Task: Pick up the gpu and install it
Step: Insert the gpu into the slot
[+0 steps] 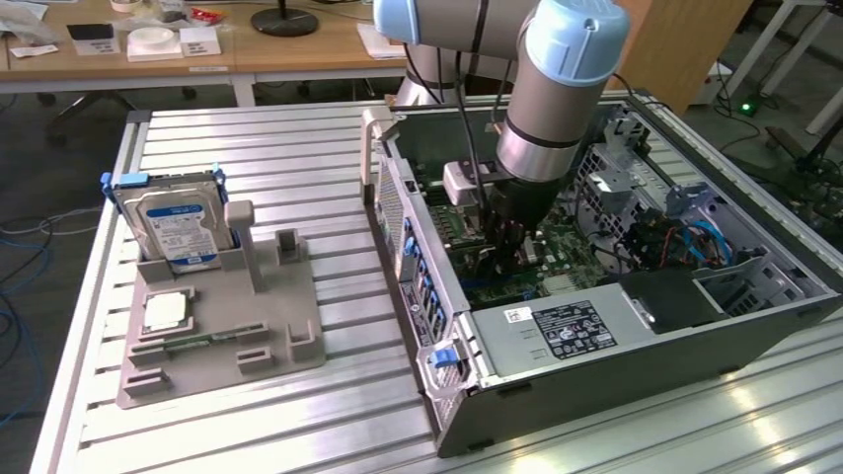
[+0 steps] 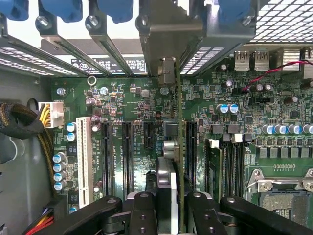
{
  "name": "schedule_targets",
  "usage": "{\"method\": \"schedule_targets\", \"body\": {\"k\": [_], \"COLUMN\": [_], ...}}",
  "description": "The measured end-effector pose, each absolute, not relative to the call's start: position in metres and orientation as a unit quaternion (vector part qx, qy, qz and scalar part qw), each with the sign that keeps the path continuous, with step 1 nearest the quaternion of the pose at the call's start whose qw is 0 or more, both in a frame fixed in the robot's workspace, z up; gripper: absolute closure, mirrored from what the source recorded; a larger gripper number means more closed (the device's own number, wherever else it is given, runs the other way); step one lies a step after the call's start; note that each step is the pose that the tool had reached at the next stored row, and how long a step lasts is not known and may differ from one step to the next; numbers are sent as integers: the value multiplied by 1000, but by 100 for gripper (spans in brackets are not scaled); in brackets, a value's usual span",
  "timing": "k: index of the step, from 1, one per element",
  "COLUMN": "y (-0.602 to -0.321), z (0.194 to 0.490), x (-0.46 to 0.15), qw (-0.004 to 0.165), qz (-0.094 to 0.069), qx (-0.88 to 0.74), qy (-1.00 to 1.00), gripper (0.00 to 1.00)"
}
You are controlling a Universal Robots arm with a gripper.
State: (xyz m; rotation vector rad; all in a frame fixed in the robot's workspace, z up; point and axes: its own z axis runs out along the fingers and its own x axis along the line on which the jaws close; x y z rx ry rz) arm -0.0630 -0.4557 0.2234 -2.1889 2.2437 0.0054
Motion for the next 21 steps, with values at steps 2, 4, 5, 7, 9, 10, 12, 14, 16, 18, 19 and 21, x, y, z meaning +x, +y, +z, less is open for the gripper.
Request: {"method": "schedule_targets", "body": {"k": [2, 4, 5, 7, 9, 10, 12, 14, 16, 18, 19, 21], "y": [-456, -456, -456, -456, -456, -456, -456, -456, -456, -456, -456, -456], "z": [223, 223, 223, 223, 222, 221, 221, 219, 218, 215, 214, 211], "x": [-63, -63, -63, -63, -63, -63, -63, -63, -63, -63, -63, -64], "qw": [3, 3, 3, 3, 3, 3, 3, 3, 3, 3, 3, 3], "qz": [2, 2, 2, 2, 2, 2, 2, 2, 2, 2, 2, 2], "qx": [-698, -698, -698, -698, -698, -698, -698, -698, -698, -698, -698, -698], "qy": [716, 716, 716, 716, 716, 716, 716, 716, 716, 716, 716, 716], "gripper": [72, 72, 72, 72, 72, 72, 72, 72, 72, 72, 72, 72]}}
